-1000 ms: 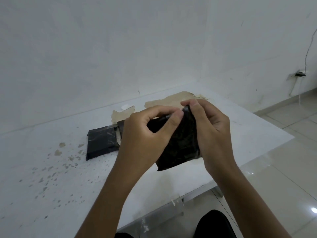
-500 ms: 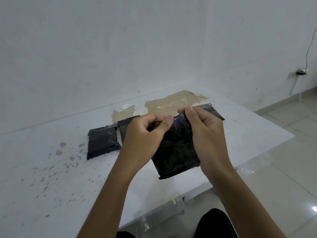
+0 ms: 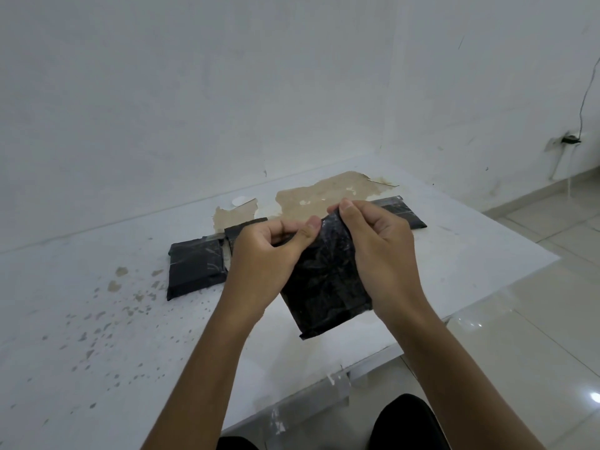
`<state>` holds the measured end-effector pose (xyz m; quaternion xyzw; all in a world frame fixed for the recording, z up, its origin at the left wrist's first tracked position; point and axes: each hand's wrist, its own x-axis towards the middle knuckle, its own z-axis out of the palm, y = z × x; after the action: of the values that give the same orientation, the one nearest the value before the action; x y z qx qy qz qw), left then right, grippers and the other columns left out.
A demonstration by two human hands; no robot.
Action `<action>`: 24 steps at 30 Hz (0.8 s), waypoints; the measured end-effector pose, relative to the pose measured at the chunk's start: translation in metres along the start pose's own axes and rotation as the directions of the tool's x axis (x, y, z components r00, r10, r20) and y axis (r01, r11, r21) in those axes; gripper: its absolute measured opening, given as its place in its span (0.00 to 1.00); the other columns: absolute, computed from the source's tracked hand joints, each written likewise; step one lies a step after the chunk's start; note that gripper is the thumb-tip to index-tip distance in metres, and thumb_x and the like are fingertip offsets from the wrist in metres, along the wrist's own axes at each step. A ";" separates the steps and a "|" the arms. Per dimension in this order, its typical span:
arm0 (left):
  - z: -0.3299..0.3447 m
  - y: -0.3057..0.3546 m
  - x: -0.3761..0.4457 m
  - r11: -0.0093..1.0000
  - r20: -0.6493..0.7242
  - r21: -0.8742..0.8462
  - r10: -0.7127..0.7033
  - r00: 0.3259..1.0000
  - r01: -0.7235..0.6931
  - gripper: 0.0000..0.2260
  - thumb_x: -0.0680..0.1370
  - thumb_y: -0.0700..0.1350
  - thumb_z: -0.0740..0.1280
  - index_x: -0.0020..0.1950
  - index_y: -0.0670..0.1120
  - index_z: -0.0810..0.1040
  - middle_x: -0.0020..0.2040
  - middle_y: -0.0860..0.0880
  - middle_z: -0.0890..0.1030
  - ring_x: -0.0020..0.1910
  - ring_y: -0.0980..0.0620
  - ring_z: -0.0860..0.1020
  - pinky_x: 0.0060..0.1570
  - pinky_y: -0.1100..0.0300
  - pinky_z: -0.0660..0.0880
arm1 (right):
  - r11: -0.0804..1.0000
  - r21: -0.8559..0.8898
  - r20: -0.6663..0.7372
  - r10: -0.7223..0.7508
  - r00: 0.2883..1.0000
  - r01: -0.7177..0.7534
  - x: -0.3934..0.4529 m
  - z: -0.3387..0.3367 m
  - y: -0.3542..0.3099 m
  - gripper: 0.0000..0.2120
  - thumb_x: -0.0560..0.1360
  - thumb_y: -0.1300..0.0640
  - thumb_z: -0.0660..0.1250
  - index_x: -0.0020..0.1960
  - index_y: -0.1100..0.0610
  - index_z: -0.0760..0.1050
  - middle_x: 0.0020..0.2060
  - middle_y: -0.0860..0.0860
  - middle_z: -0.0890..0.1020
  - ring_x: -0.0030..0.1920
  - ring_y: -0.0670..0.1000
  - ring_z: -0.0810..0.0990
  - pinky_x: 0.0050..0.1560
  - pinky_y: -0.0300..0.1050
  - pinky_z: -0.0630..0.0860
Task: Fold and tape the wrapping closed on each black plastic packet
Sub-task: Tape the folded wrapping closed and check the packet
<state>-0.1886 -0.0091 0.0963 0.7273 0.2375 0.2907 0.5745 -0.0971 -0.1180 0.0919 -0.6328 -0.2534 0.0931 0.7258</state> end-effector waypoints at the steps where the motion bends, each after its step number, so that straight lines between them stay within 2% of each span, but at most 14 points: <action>1: -0.001 -0.001 0.000 0.999 0.012 -0.025 -0.028 1.000 0.028 0.13 0.76 0.55 0.74 0.46 0.44 0.85 0.41 0.50 0.87 0.43 0.53 0.86 0.49 0.56 0.80 | 1.000 -0.006 0.009 0.001 1.000 -0.001 0.000 -0.001 0.000 0.13 0.82 0.51 0.64 0.44 0.53 0.84 0.39 0.51 0.84 0.40 0.46 0.81 0.46 0.48 0.79; 4: -0.004 0.000 0.001 0.998 0.046 -0.053 -0.032 0.998 0.035 0.12 0.80 0.56 0.69 0.50 0.46 0.79 0.35 0.49 0.83 0.36 0.55 0.82 0.42 0.57 0.76 | 1.000 -0.022 0.023 -0.001 1.000 0.001 0.004 -0.003 0.001 0.13 0.82 0.51 0.64 0.45 0.52 0.85 0.38 0.49 0.85 0.41 0.47 0.83 0.47 0.43 0.78; 6: -0.004 0.001 0.001 0.999 0.087 0.017 0.049 0.995 -0.051 0.09 0.80 0.59 0.66 0.57 0.57 0.80 0.37 0.45 0.82 0.40 0.53 0.82 0.45 0.54 0.79 | 0.996 -0.072 0.043 -0.047 0.998 0.050 0.005 -0.003 0.002 0.14 0.83 0.51 0.63 0.45 0.52 0.84 0.38 0.50 0.85 0.42 0.51 0.83 0.46 0.44 0.78; 7: -0.004 0.001 0.001 0.990 0.090 0.075 0.108 0.990 -0.115 0.09 0.80 0.59 0.67 0.58 0.60 0.82 0.39 0.48 0.83 0.42 0.54 0.83 0.48 0.55 0.80 | 0.992 -0.095 0.050 -0.077 0.996 0.081 0.005 -0.001 0.001 0.14 0.83 0.51 0.63 0.45 0.52 0.84 0.38 0.50 0.84 0.42 0.52 0.82 0.45 0.43 0.77; 10: -0.002 0.005 0.004 0.971 0.012 0.148 0.186 0.982 -0.186 0.07 0.77 0.54 0.74 0.52 0.55 0.87 0.42 0.55 0.86 0.44 0.57 0.85 0.47 0.59 0.81 | 0.989 -0.110 0.077 -0.094 0.993 0.102 0.011 0.003 -0.002 0.13 0.83 0.51 0.63 0.46 0.52 0.84 0.38 0.46 0.85 0.40 0.42 0.81 0.43 0.35 0.76; 12: -0.003 0.007 0.006 0.983 -0.019 0.133 0.133 0.991 -0.130 0.07 0.76 0.53 0.75 0.50 0.52 0.88 0.42 0.55 0.87 0.43 0.57 0.85 0.47 0.56 0.83 | 0.987 -0.149 0.145 -0.040 0.989 0.062 0.022 0.000 -0.003 0.12 0.81 0.47 0.64 0.53 0.51 0.85 0.43 0.42 0.87 0.46 0.38 0.83 0.51 0.36 0.78; 14: -0.005 0.005 0.009 0.997 -0.093 0.054 0.056 0.994 -0.051 0.09 0.76 0.54 0.75 0.52 0.51 0.87 0.44 0.54 0.88 0.45 0.55 0.86 0.49 0.51 0.84 | 0.946 -0.317 0.246 0.010 0.969 0.070 0.035 -0.010 -0.004 0.21 0.79 0.38 0.63 0.64 0.48 0.80 0.52 0.43 0.86 0.53 0.41 0.83 0.58 0.42 0.78; 15: -0.006 0.003 0.010 0.999 -0.145 -0.039 -0.011 0.989 0.005 0.10 0.77 0.54 0.74 0.53 0.51 0.87 0.45 0.53 0.88 0.46 0.53 0.87 0.50 0.48 0.84 | 0.915 -0.393 0.235 0.002 0.972 0.094 0.039 -0.016 -0.004 0.24 0.79 0.35 0.60 0.68 0.48 0.77 0.56 0.44 0.85 0.55 0.41 0.82 0.60 0.41 0.77; 16: -0.006 0.001 0.010 0.984 -0.183 -0.164 -0.095 0.978 0.064 0.11 0.77 0.54 0.73 0.55 0.50 0.86 0.46 0.52 0.88 0.46 0.51 0.87 0.50 0.45 0.84 | 0.908 -0.406 0.161 -0.040 0.986 0.104 0.042 -0.021 -0.003 0.24 0.80 0.36 0.59 0.69 0.48 0.75 0.57 0.44 0.84 0.57 0.41 0.80 0.61 0.40 0.75; 17: -0.005 0.000 0.010 0.949 -0.199 -0.295 -0.176 0.964 0.112 0.11 0.78 0.53 0.72 0.56 0.49 0.85 0.47 0.51 0.88 0.46 0.50 0.87 0.51 0.43 0.84 | 0.938 -0.332 0.053 -0.085 0.995 0.098 0.040 -0.025 -0.001 0.21 0.81 0.38 0.59 0.68 0.47 0.75 0.56 0.43 0.84 0.56 0.41 0.80 0.61 0.41 0.75; 18: -0.003 -0.001 0.010 0.901 -0.201 -0.410 -0.240 0.950 0.141 0.10 0.79 0.52 0.72 0.58 0.49 0.85 0.48 0.50 0.88 0.47 0.50 0.87 0.51 0.41 0.84 | 0.982 -0.171 -0.056 -0.086 0.995 0.075 0.036 -0.027 0.001 0.19 0.81 0.39 0.60 0.65 0.48 0.76 0.54 0.44 0.85 0.54 0.42 0.82 0.62 0.45 0.76; 19: -0.001 -0.001 0.010 0.852 -0.199 -0.499 -0.290 0.936 0.158 0.11 0.79 0.51 0.72 0.58 0.49 0.85 0.49 0.50 0.88 0.48 0.49 0.87 0.52 0.40 0.83 | 0.999 0.023 -0.118 -0.021 0.993 0.024 0.029 -0.027 0.004 0.18 0.81 0.39 0.60 0.62 0.49 0.77 0.52 0.46 0.85 0.54 0.44 0.83 0.62 0.49 0.77; 21: 0.006 -0.001 0.010 0.765 -0.191 -0.619 -0.364 0.912 0.176 0.12 0.77 0.52 0.73 0.59 0.50 0.85 0.51 0.51 0.88 0.52 0.48 0.86 0.54 0.39 0.82 | 0.951 0.285 -0.041 0.136 0.990 -0.119 0.014 -0.018 0.014 0.22 0.77 0.37 0.62 0.60 0.52 0.78 0.51 0.48 0.86 0.54 0.48 0.84 0.59 0.51 0.80; 24: 0.016 -0.003 0.010 0.706 -0.206 -0.687 -0.412 0.888 0.168 0.14 0.76 0.55 0.74 0.59 0.54 0.85 0.53 0.52 0.88 0.56 0.48 0.85 0.57 0.40 0.81 | 0.959 0.252 0.061 0.121 0.991 -0.133 -0.004 -0.006 0.030 0.22 0.73 0.43 0.73 0.63 0.50 0.77 0.54 0.43 0.84 0.56 0.46 0.84 0.55 0.46 0.81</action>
<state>-0.1706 -0.0129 0.0916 0.3710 0.3309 0.3815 0.7793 -0.0923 -0.1202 0.0616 -0.5467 -0.2145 0.1855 0.7878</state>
